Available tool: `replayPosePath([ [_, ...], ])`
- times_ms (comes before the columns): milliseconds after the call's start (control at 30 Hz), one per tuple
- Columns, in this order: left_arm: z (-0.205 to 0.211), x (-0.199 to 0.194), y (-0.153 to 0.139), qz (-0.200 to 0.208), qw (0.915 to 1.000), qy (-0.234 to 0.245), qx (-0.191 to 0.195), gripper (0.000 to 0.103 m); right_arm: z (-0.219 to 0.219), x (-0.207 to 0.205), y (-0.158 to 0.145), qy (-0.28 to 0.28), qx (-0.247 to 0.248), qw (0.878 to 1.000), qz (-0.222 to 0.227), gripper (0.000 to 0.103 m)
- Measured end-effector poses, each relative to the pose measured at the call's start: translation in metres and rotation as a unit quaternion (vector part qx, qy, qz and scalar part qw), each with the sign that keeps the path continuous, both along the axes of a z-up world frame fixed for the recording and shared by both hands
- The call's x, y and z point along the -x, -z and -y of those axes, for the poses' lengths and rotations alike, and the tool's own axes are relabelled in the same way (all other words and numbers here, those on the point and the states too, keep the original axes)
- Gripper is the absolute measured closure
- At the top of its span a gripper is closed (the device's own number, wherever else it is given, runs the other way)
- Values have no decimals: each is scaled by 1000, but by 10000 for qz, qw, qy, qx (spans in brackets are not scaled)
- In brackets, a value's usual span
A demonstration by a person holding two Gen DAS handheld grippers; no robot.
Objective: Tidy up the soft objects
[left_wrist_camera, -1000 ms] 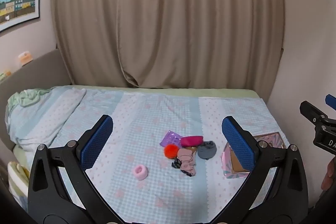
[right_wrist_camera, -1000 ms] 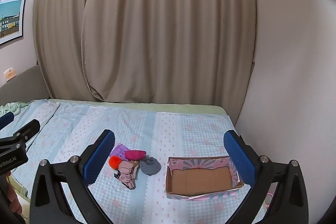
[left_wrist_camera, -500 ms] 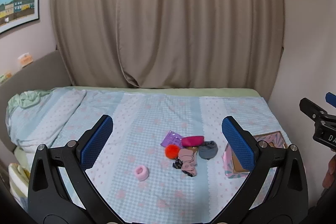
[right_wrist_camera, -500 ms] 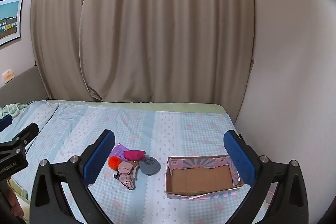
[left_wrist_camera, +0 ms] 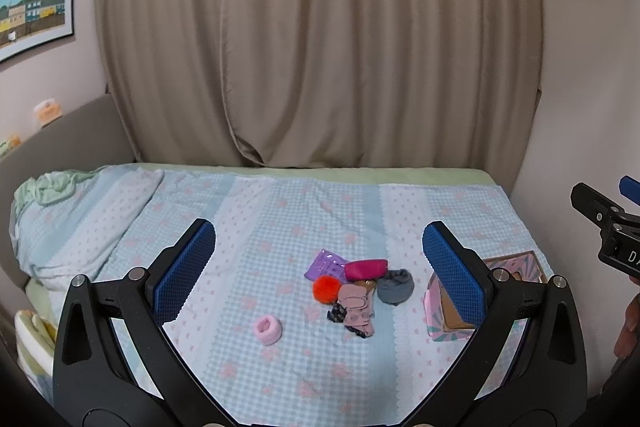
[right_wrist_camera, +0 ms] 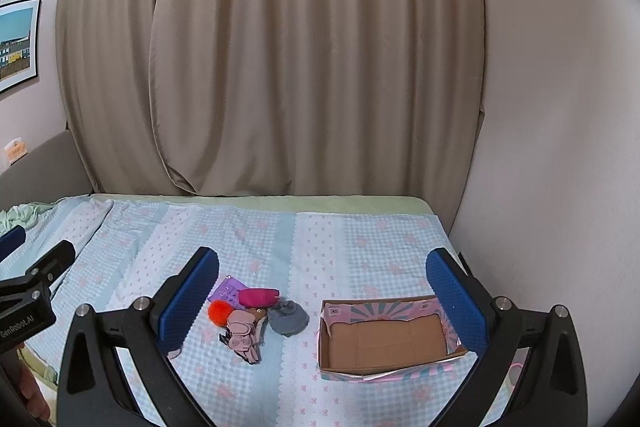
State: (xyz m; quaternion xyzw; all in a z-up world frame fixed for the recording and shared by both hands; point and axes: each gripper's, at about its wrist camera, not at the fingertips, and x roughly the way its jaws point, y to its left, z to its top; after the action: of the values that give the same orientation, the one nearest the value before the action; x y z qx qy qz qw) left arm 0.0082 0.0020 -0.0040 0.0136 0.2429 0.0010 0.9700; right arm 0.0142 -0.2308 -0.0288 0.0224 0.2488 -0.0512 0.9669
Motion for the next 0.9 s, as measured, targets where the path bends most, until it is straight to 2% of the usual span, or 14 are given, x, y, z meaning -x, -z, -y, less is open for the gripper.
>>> replayPosePath([
  [900, 0, -10, 5, -161, 9998, -12, 65, 0, -7, -4, 4, 47, 82, 9999, -85, 0],
])
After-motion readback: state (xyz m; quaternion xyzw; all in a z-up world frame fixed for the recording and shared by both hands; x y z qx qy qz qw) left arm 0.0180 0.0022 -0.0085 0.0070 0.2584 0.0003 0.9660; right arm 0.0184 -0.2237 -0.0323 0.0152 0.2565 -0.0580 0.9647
